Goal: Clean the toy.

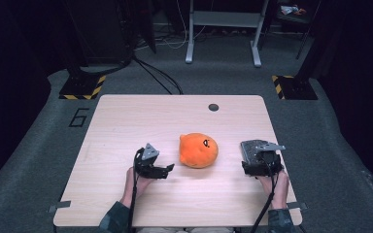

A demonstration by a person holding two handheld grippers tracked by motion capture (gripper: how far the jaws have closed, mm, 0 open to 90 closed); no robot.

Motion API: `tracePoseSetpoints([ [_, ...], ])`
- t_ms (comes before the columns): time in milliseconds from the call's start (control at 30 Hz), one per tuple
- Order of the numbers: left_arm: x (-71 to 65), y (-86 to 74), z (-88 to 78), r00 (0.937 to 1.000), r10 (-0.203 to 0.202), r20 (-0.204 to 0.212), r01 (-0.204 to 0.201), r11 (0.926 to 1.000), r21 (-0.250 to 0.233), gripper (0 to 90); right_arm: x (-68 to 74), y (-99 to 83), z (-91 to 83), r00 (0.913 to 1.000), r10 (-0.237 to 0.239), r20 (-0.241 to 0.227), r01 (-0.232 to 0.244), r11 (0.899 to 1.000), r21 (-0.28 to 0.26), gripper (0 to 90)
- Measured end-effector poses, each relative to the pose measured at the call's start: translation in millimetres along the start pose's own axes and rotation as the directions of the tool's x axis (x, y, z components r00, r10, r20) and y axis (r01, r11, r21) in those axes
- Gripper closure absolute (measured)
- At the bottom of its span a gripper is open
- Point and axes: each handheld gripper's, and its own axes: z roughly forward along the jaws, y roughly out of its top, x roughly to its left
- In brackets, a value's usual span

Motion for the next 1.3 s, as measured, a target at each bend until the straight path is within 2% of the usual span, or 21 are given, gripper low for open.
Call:
tracePoseSetpoints([
  [33,-4.9,4.0,5.9,0.9995,0.006,0.032,-0.005,0.9999,-0.010,16.5,-0.6,-0.1,0.6,1.0000,0.002,0.008,-0.002,1.000,0.003,11.4],
  [67,-6.5,6.3,7.7,0.9990,0.014,0.044,-0.013,0.9999,-0.008,16.9,-1.5,-0.3,0.9,1.0000,0.006,0.006,-0.006,1.000,0.008,11.5],
  [133,-8.8,8.0,10.0,0.9987,0.013,0.050,-0.012,0.9998,-0.017,17.6,-2.7,-0.7,1.3,0.9999,0.004,0.009,-0.004,1.000,0.009,11.5],
  [233,-14.4,14.6,15.7,0.9966,0.042,0.071,-0.040,0.9985,-0.036,20.0,-6.3,-1.4,2.1,0.9997,0.020,0.017,-0.021,1.000,0.011,11.5],
  [367,-17.7,15.0,20.2,0.9924,0.077,0.096,-0.071,0.9955,-0.063,31.4,-9.4,-0.6,2.4,0.9993,0.019,0.033,-0.020,1.000,0.015,11.5],
  [433,-15.7,13.0,23.7,0.9918,0.077,0.102,-0.069,0.9945,-0.079,39.4,-11.2,0.1,3.5,0.9989,0.025,0.041,-0.026,1.000,0.013,11.4],
  [500,-13.5,10.2,26.5,0.9904,0.060,0.125,-0.049,0.9944,-0.094,45.1,-13.2,1.4,4.6,0.9982,0.026,0.055,-0.028,0.999,0.029,11.4],
  [600,-13.4,8.0,25.4,0.9881,0.069,0.137,-0.054,0.9924,-0.111,54.2,-16.9,4.3,7.7,0.9963,0.018,0.084,-0.022,0.999,0.040,11.3],
  [667,-14.1,7.4,25.7,0.9882,0.077,0.132,-0.061,0.9909,-0.120,59.7,-20.2,6.3,12.3,0.9949,0.023,0.098,-0.028,0.998,0.051,11.0],
  [733,-14.5,6.0,25.6,0.9858,0.085,0.145,-0.068,0.9903,-0.121,63.9,-22.3,6.9,14.9,0.9936,0.014,0.112,-0.021,0.998,0.056,11.0],
  [767,-14.2,4.8,26.2,0.9859,0.087,0.143,-0.068,0.9893,-0.129,66.1,-26.7,8.2,21.8,0.9937,0.025,0.109,-0.035,0.996,0.083,10.9],
  [833,-13.8,3.8,26.3,0.9855,0.091,0.143,-0.071,0.9882,-0.136,69.7,-32.6,9.2,28.9,0.9934,0.021,0.113,-0.033,0.994,0.106,10.6],
  [933,-14.6,3.3,26.0,0.9835,0.105,0.148,-0.085,0.9876,-0.132,73.6,-38.2,11.1,38.0,0.9912,0.050,0.123,-0.066,0.989,0.130,10.3],
  [1033,-14.2,3.2,26.1,0.9833,0.108,0.147,-0.088,0.9871,-0.133,75.6,-42.2,13.2,47.5,0.9918,0.048,0.118,-0.066,0.986,0.152,10.1],
  [1100,-14.3,3.1,25.7,0.9830,0.106,0.150,-0.087,0.9876,-0.131,76.3,-43.4,13.3,54.0,0.9933,0.031,0.112,-0.050,0.985,0.166,9.9],
  [1200,-14.5,3.3,25.7,0.9830,0.105,0.151,-0.086,0.9879,-0.129,76.8,-44.8,12.9,56.9,0.9943,0.040,0.099,-0.056,0.985,0.164,10.2],
  [1233,-13.9,3.4,25.8,0.9823,0.104,0.155,-0.085,0.9885,-0.125,76.9,-47.4,12.2,57.8,0.9951,0.066,0.073,-0.078,0.982,0.170,11.3],
  [1300,-14.1,3.3,26.1,0.9827,0.103,0.154,-0.084,0.9881,-0.129,76.9,-51.4,10.7,59.0,0.9955,0.087,0.038,-0.092,0.981,0.170,12.8],
])
